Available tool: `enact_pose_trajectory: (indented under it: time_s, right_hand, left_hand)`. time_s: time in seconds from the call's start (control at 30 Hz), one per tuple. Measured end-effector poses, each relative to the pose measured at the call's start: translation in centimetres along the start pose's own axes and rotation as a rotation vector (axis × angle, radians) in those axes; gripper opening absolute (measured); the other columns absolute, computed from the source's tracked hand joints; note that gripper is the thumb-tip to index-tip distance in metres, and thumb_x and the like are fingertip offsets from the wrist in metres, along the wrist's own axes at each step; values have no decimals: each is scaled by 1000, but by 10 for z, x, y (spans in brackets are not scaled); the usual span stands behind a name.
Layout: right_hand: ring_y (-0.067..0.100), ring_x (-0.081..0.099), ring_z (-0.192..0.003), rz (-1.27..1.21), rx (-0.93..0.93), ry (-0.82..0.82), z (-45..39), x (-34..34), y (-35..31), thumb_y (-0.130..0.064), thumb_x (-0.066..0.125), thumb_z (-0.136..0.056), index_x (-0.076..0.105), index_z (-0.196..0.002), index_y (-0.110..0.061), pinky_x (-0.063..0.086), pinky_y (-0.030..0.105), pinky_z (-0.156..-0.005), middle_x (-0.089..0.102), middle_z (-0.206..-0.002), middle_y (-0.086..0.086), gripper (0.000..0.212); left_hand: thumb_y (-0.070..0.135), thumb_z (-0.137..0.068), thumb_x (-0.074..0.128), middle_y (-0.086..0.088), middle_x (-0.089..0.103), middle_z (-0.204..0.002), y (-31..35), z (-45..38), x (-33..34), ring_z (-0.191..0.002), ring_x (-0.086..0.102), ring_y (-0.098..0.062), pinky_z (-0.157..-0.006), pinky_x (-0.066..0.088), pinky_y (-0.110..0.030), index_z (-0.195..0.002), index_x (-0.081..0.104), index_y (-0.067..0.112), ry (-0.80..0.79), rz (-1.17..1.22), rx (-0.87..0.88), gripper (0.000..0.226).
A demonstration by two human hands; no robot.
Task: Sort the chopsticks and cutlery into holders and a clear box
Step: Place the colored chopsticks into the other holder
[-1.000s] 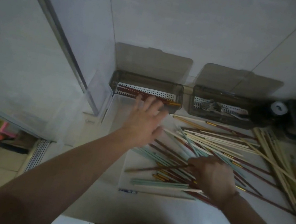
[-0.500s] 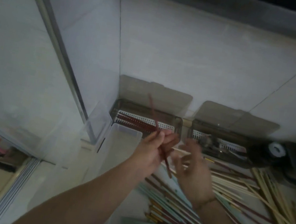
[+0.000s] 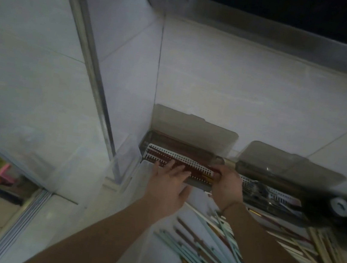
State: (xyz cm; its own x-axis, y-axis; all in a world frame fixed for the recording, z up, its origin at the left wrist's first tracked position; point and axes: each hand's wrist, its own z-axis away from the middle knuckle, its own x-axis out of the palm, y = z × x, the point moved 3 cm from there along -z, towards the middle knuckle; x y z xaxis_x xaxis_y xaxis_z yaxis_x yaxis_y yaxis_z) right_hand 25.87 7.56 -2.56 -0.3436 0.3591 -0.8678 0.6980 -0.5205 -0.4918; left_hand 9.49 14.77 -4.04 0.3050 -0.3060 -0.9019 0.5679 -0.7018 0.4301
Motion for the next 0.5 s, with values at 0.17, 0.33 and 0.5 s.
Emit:
enact_pose_trajectory:
  time_s: [0.17,0.33,0.5]
  right_hand:
    - [26,57,-112,24,-82,-222,-11,26,-2,11,53,-77,58,-126,-16,41,25,-99,61,-121,10,57]
    - [32,49,-122,25,-182,-260,-13,17,8,13,61,-74,61,-123,-8,34,34,-111,50,-133,16,53]
    - [27,50,-123,-21,-97,-113,-11,-4,36,6,60,-81,65,-116,-12,33,25,-107,54,-129,12,40]
  left_hand:
    - [52,-96,31,5,39,-149,-2,5,8,-146,22,-23,-119,-10,-51,-146,39,27,-78,-160,-15,57]
    - [51,-89,40,5,49,-137,-7,5,8,-134,36,-21,-118,-6,-48,-139,47,28,-1,-157,19,55]
    - [48,-92,46,7,46,-139,-3,5,7,-136,32,-20,-119,-6,-47,-142,42,30,-11,-145,-9,53]
